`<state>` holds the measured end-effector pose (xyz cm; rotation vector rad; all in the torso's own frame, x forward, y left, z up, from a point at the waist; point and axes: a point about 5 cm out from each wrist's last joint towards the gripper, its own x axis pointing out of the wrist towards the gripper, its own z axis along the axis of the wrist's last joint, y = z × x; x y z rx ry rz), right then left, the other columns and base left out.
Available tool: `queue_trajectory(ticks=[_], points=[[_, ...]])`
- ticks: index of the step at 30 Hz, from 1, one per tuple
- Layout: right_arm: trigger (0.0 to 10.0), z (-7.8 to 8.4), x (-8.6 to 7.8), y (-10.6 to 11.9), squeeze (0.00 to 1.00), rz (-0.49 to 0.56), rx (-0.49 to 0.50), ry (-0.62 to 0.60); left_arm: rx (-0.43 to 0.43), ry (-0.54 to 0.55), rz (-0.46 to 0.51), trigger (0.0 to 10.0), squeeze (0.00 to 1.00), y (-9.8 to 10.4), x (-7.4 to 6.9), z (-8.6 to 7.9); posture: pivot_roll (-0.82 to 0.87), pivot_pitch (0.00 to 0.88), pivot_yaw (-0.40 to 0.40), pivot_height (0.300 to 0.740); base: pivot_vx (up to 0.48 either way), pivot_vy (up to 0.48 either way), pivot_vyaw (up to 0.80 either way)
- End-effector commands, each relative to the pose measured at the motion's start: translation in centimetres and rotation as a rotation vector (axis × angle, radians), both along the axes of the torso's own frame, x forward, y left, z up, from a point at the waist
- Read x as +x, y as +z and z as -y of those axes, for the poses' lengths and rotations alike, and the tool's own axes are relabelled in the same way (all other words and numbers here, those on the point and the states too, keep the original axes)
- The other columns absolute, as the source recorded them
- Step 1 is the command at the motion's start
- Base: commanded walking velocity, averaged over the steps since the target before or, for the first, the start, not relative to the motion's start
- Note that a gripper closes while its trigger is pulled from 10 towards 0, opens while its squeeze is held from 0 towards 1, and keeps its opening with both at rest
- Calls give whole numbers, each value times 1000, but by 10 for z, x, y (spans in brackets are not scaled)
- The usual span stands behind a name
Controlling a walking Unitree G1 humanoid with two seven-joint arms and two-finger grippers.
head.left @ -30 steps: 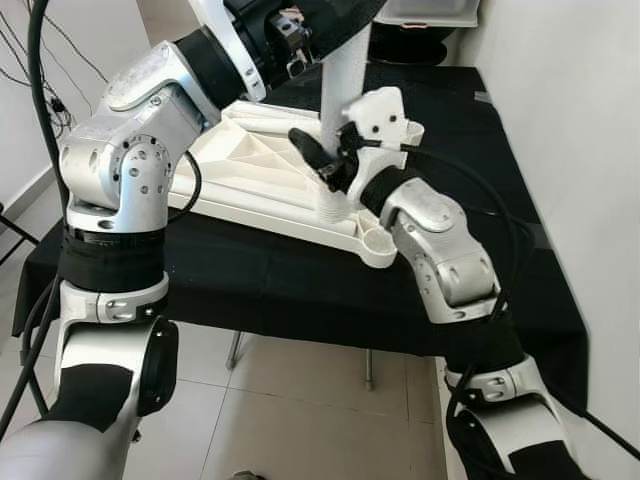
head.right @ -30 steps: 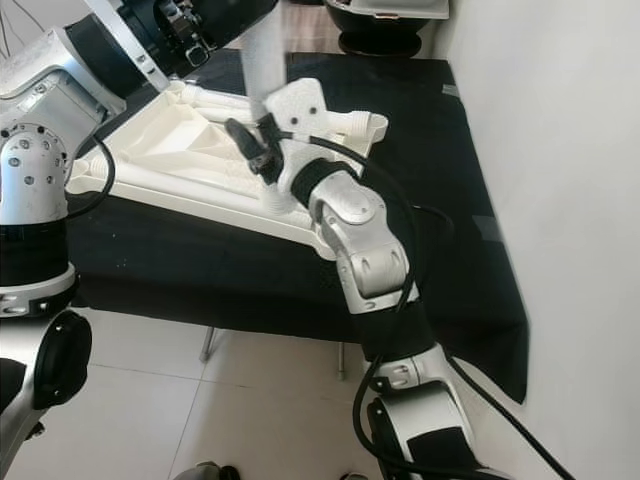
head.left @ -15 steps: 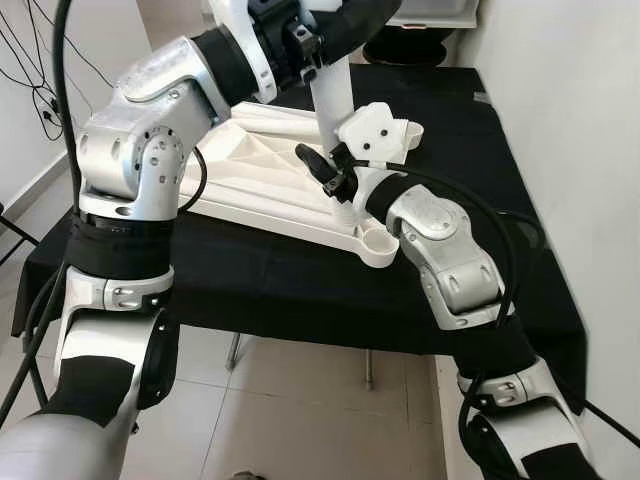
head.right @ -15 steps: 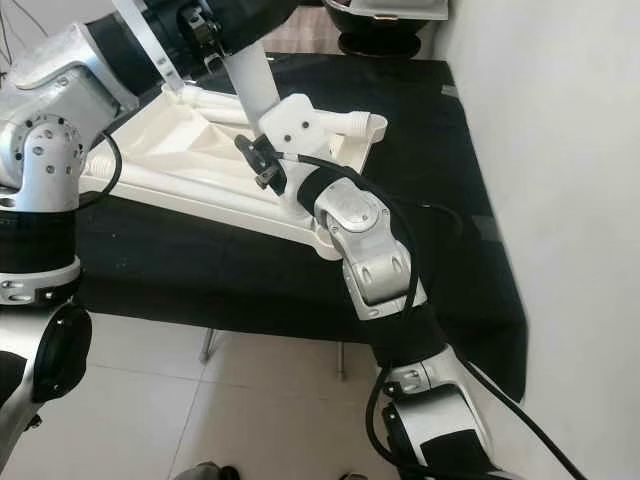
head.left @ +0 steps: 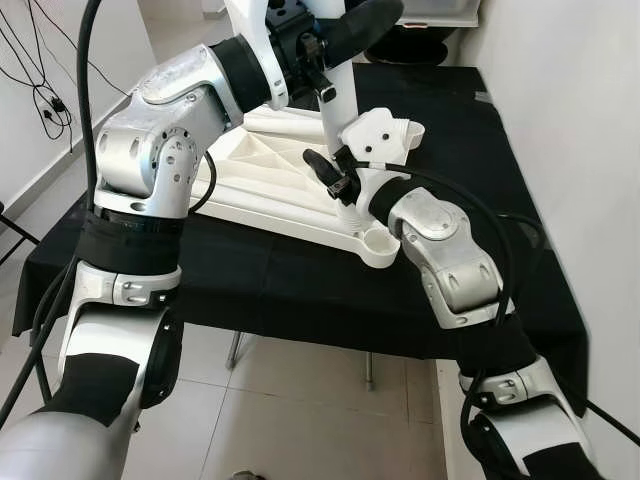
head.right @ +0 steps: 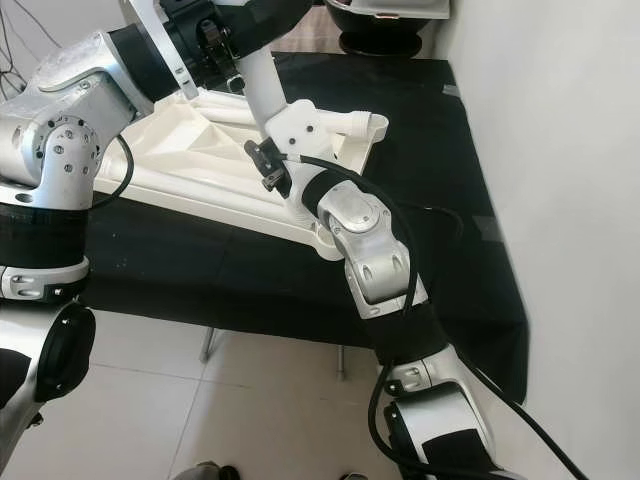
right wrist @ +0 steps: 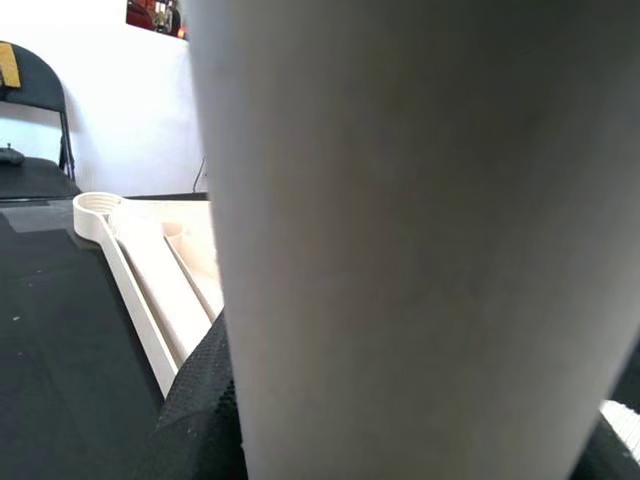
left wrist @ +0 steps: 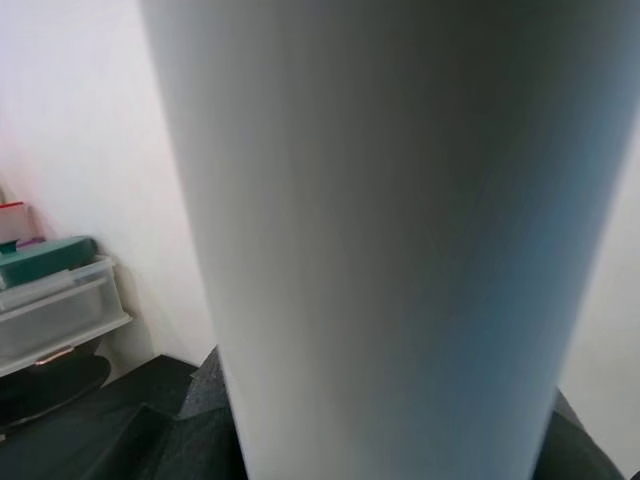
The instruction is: Building children table
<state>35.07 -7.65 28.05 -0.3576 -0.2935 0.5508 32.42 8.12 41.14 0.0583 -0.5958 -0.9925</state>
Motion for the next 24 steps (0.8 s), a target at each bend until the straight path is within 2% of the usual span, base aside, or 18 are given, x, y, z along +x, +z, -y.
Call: queue_trajectory(ticks=[1,3,4,5,6,8,10,11,12,13,14,17,22,23,24], points=[[10000,-1,2,-5,0,-42,-4,13,15,15,37,0,0,8,-2,-2,12,90,4,740,0,0,0],[10000,-1,2,-5,0,-53,11,22,15,5,35,0,0,8,-3,-2,12,90,4,740,0,0,0],[10000,0,4,-6,1000,-75,35,36,24,-65,8,0,0,5,-4,0,16,87,-1,740,0,0,0],[10000,0,5,-7,1000,-101,56,62,32,-128,-13,0,0,2,-6,1,15,84,-1,740,0,0,0],[10000,0,5,-7,1000,-101,56,62,32,-128,-13,0,0,2,-6,1,15,84,-1,740,0,0,0],[10000,-1,7,-10,1000,-149,80,117,60,-278,-60,0,0,-7,-10,4,17,81,-2,740,0,0,0],[10000,-4,9,-14,1000,-193,85,176,71,-382,-95,0,0,-15,-14,15,21,73,-6,740,0,0,0],[10000,-4,9,-14,1000,-193,85,176,71,-382,-95,0,0,-15,-14,15,21,73,-6,740,0,0,0],[10000,-6,10,-16,847,-214,83,204,72,-422,-110,0,0,-18,-15,21,20,72,-7,740,0,0,0],[10000,-8,11,-18,384,-224,77,220,72,-447,-122,0,0,-20,-16,24,21,69,-8,740,0,0,0],[10000,-11,11,-20,0,-232,76,235,74,-482,-135,0,0,-22,-18,27,21,68,-9,740,0,0,0],[10000,-14,11,-21,0,-236,85,261,70,-516,-150,0,0,-22,-19,30,21,67,-9,740,0,0,0],[9765,-23,7,-17,0,-212,70,386,110,-625,-193,0,0,-29,-26,37,28,62,-10,740,0,0,0],[3647,-25,6,-16,0,-209,66,407,112,-640,-200,0,0,-29,-26,37,28,62,-10,740,0,0,0],[0,-26,4,-16,0,-207,58,440,115,-650,-204,0,0,-30,-27,38,26,59,-9,740,0,0,0]])
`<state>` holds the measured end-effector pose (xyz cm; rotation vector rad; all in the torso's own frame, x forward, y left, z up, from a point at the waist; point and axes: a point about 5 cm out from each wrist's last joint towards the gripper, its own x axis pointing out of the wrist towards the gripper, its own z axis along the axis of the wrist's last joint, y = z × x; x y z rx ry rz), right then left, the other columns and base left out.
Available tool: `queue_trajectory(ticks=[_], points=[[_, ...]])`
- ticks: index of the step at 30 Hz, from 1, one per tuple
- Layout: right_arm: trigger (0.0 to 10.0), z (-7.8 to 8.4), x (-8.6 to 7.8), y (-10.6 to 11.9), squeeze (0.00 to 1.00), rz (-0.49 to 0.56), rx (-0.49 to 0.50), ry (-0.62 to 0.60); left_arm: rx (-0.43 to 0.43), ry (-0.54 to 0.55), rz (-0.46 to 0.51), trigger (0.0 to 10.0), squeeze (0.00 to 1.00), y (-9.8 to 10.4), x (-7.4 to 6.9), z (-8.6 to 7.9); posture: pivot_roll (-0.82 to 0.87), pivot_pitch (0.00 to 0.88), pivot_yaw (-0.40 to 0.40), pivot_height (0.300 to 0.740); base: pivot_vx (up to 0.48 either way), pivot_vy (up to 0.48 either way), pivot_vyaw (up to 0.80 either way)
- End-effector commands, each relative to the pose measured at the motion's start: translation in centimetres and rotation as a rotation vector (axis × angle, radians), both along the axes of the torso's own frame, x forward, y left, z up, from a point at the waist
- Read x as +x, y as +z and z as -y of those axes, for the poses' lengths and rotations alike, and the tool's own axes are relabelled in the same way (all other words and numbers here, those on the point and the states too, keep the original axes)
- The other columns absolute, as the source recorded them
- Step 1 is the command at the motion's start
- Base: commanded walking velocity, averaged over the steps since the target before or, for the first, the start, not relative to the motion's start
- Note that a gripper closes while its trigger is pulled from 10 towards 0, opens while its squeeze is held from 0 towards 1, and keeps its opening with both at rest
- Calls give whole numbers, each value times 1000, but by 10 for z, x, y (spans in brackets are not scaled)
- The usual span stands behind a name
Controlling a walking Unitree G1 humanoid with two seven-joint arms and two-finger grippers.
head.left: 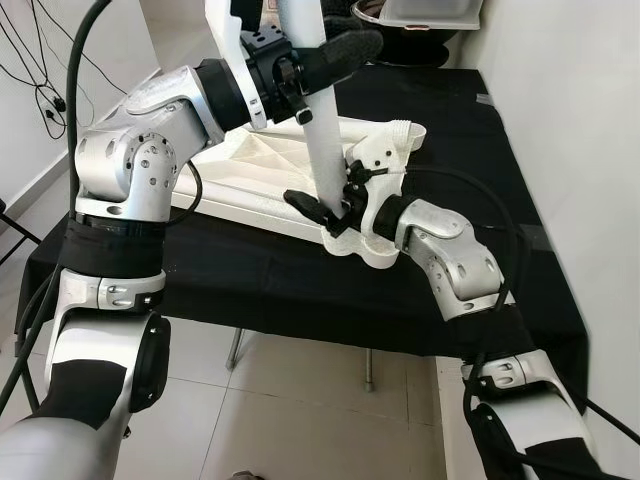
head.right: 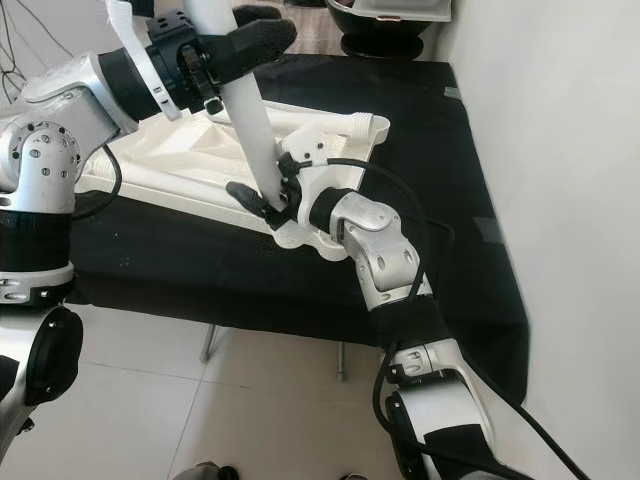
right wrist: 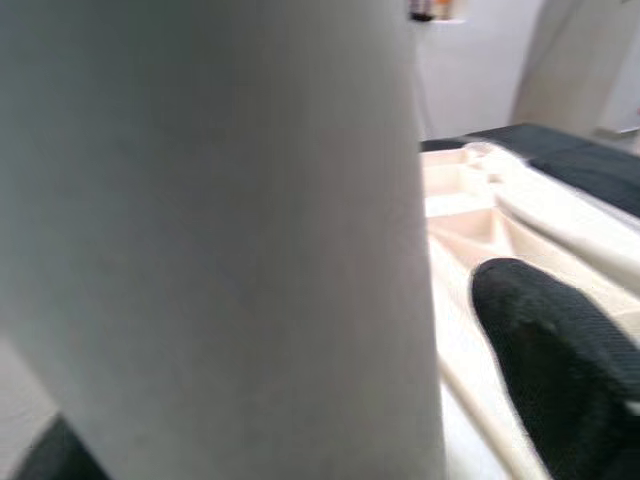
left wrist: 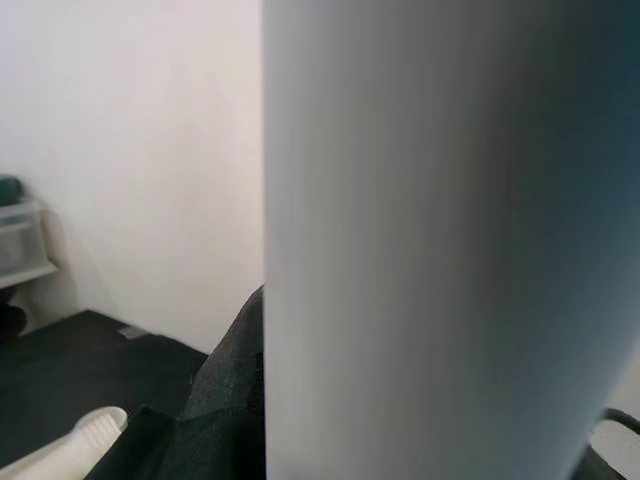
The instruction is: Building children table
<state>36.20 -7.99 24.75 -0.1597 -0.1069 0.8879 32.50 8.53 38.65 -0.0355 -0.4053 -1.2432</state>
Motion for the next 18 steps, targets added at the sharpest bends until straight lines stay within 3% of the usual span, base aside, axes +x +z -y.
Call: queue_trajectory(ticks=[1,6,9,18], points=[[0,-31,-8,18,0,71,7,143,7,-411,-44,0,0,-6,-27,42,26,59,-9,740,0,0,0],[0,-38,-21,14,0,77,-36,317,1,-456,-67,0,0,-7,-28,47,21,54,-7,740,0,0,0],[0,-40,-23,12,0,70,-42,362,5,-471,-71,0,0,-7,-28,51,18,54,-5,740,0,0,0],[0,-36,-21,7,0,22,-55,347,-4,-486,-40,0,0,-2,-35,66,12,64,-3,740,0,0,0]])
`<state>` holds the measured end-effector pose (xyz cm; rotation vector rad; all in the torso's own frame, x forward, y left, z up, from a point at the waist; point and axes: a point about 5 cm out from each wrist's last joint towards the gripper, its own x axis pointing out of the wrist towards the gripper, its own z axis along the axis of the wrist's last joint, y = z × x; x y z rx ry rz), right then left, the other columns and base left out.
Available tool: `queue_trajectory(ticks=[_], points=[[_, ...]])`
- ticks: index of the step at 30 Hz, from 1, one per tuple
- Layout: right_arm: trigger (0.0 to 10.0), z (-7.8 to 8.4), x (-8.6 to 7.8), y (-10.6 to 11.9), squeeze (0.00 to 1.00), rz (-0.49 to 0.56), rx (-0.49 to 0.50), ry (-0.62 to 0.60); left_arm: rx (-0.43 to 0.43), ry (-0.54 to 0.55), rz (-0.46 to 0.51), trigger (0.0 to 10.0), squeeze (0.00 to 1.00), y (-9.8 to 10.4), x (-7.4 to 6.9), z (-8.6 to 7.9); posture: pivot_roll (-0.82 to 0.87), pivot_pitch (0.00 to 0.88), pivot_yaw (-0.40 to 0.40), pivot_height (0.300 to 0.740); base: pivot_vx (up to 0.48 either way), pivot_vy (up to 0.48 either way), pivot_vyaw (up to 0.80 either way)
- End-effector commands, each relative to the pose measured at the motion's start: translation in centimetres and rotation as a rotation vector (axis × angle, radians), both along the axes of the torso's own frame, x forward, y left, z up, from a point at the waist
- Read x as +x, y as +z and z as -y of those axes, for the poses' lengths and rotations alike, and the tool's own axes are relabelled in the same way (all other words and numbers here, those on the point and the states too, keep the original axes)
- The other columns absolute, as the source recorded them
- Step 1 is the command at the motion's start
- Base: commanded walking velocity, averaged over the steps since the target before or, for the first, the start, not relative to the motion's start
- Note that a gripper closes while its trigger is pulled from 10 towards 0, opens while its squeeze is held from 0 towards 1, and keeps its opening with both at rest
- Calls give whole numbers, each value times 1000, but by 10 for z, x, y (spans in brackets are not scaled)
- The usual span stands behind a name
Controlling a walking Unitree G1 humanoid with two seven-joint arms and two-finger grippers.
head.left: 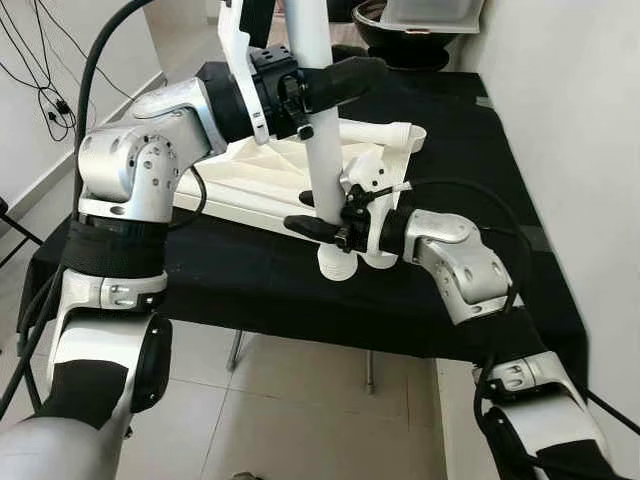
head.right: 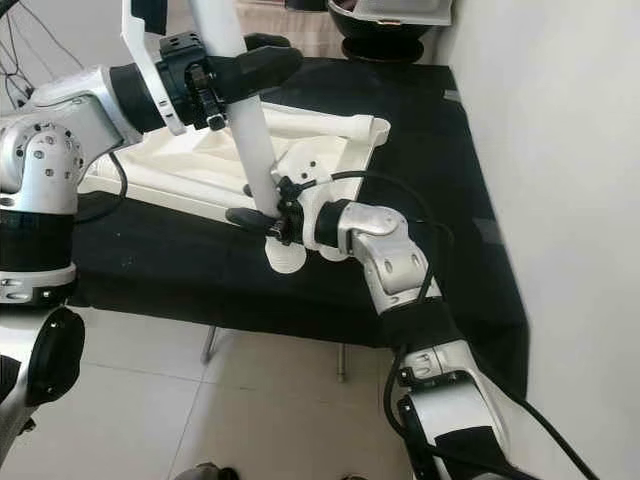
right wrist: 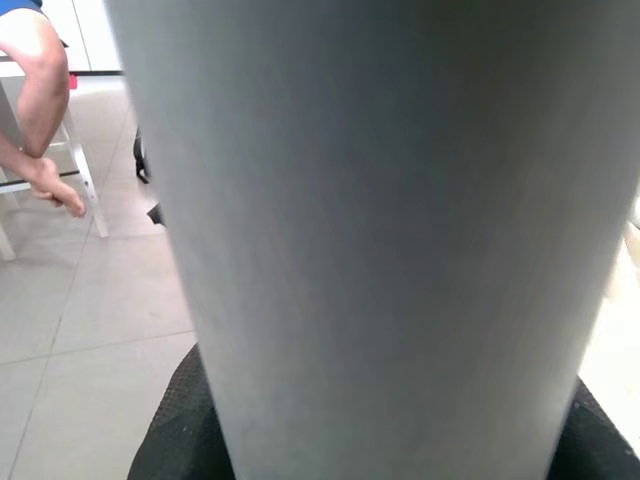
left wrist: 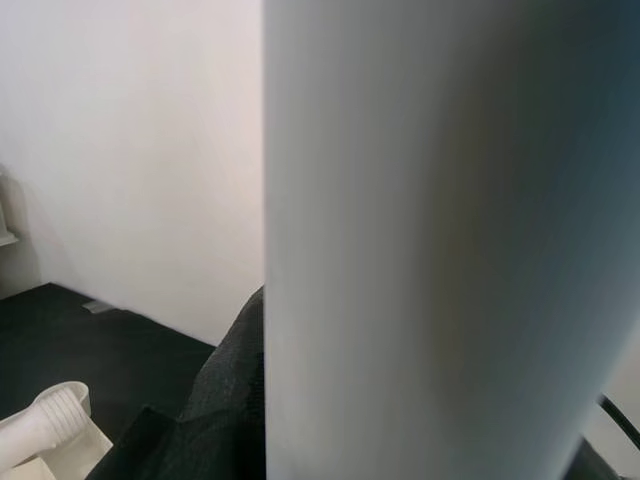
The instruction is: Building children table
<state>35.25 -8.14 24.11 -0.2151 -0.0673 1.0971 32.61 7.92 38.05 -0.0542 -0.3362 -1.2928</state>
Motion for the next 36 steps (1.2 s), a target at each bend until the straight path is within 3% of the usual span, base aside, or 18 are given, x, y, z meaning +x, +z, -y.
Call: queue_trajectory(ticks=[1,2,3,7,11,14,19,20,25,26,27,29,30,31,32,33,34,36], points=[[0,-37,-10,12,0,27,29,121,-56,-425,24,0,0,6,-36,63,11,66,-2,740,0,0,0],[0,-36,-9,12,0,22,28,106,-63,-416,34,0,0,7,-36,65,11,66,-3,740,0,0,0],[0,-33,-5,12,0,16,36,61,-75,-386,35,10000,1000,8,-32,65,9,69,-3,740,0,0,0],[0,-20,10,22,0,31,101,-101,-142,-313,59,10000,1000,19,-24,43,6,77,-3,740,0,0,0],[0,-17,13,25,0,33,122,-138,-172,-292,62,10000,1000,24,-23,38,6,77,-3,740,0,0,0],[0,8,27,33,0,60,185,-350,-300,-182,113,10000,1000,47,-25,1,8,92,-7,740,0,0,0],[0,24,32,29,0,70,189,-484,-402,-74,165,10000,1000,60,-37,-36,13,100,-14,740,0,0,0],[0,32,34,27,0,80,193,-552,-450,8,189,10000,1000,65,-45,-59,23,106,-20,740,0,0,0],[0,47,39,23,0,66,244,-687,-491,245,160,10000,1000,51,-45,-89,34,116,-26,740,0,0,0],[980,49,40,22,0,66,243,-701,-490,295,135,10000,1000,41,-43,-93,37,118,-31,740,0,0,0],[3020,51,40,22,0,67,240,-707,-489,326,112,10000,1000,33,-41,-96,37,118,-31,740,0,0,0],[3020,51,40,21,0,68,239,-711,-489,343,97,10000,1000,27,-41,-97,37,118,-31,740,0,0,0],[10000,52,40,22,0,67,258,-705,-468,374,51,10000,1000,12,-38,-96,39,131,-33,740,0,0,0],[10000,52,40,22,0,64,272,-699,-451,395,19,10000,1000,1,-37,-95,39,131,-33,740,0,0,0],[10000,50,39,24,0,64,305,-662,-363,440,-43,10000,0,-29,-36,-86,42,148,-31,740,0,0,0],[10000,49,37,25,0,68,329,-631,-282,464,-94,10000,0,-55,-37,-77,46,163,-29,740,0,0,0],[10000,49,37,25,0,68,329,-631,-282,464,-94,10000,0,-55,-37,-77,46,163,-29,740,0,0,0],[10000,48,36,26,0,74,345,-579,-165,489,-175,10000,0,-96,-42,-63,49,186,-25,740,0,0,0]])
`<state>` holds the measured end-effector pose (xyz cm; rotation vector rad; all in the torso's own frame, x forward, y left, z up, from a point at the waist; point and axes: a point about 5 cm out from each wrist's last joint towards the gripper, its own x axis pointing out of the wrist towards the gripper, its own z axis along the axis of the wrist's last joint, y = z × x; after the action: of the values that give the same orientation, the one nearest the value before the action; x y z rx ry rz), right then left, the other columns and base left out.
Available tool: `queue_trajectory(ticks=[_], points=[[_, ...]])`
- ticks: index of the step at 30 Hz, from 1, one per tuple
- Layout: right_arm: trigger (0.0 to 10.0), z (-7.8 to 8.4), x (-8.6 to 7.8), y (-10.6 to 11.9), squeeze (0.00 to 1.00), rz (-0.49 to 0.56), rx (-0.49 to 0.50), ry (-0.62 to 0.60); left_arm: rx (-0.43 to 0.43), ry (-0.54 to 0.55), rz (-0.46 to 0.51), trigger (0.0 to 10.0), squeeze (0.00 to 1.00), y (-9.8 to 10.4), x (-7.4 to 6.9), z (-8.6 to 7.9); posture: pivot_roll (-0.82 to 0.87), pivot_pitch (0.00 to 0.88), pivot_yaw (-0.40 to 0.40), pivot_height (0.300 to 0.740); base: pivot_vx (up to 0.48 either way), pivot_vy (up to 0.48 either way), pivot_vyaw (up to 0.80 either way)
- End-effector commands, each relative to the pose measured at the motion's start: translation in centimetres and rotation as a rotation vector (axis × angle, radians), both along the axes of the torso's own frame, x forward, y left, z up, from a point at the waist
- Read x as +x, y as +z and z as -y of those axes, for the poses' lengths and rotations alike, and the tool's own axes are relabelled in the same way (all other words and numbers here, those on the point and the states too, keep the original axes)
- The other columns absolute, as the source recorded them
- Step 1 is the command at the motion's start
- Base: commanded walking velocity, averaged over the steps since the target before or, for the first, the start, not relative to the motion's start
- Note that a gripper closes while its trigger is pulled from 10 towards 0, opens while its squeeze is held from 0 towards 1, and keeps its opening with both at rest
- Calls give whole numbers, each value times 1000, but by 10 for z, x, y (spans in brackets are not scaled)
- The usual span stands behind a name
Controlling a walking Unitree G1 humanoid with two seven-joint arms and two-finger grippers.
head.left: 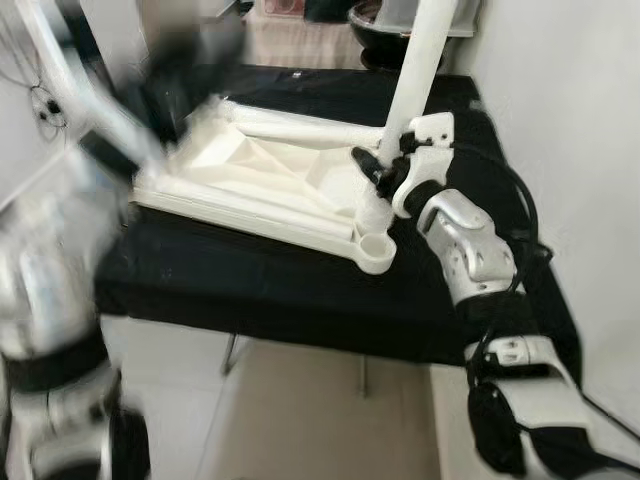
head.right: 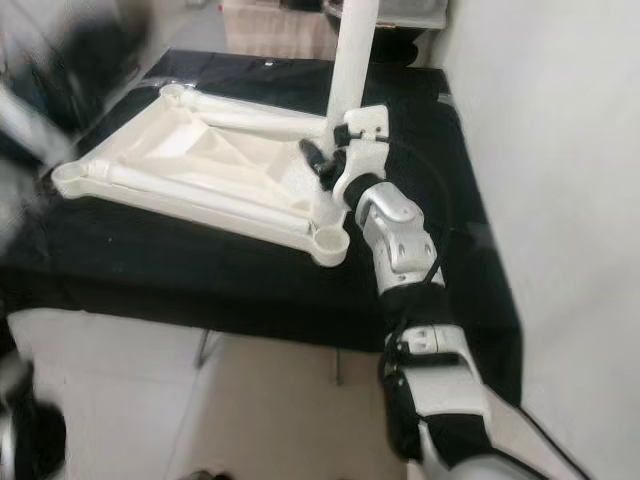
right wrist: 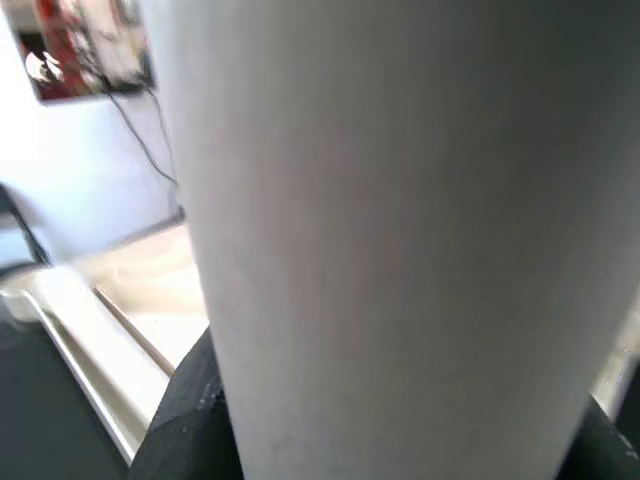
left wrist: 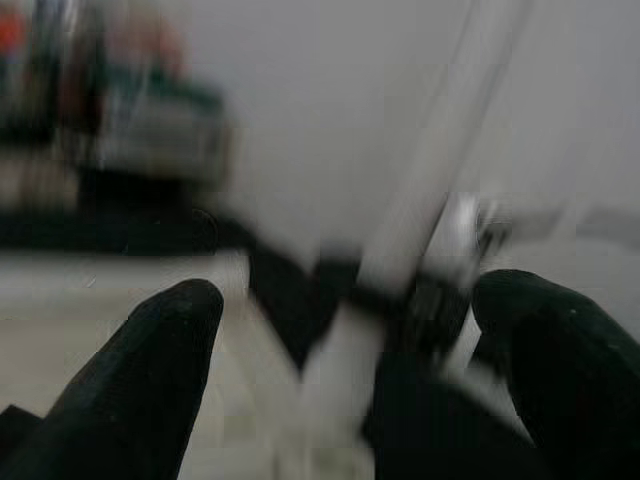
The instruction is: Building children table
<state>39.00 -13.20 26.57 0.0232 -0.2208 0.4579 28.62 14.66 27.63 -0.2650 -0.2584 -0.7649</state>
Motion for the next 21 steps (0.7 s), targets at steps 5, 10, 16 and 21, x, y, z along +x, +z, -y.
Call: queue_trajectory(ticks=[5,10,16,21], points=[[10000,-8,2,1,0,42,-3,111,248,83,-127,10000,0,-64,-19,14,49,243,-15,740,0,0,0],[10000,-8,2,7,0,84,-6,193,432,133,-143,10000,0,-100,-43,14,56,288,-7,740,0,0,0],[10000,-3,-6,14,0,141,-39,375,510,224,-81,10000,0,-105,-72,15,74,341,17,740,0,0,0],[10000,6,-11,18,0,165,-118,523,567,288,22,10000,0,-100,-86,16,70,385,33,740,0,0,0]])
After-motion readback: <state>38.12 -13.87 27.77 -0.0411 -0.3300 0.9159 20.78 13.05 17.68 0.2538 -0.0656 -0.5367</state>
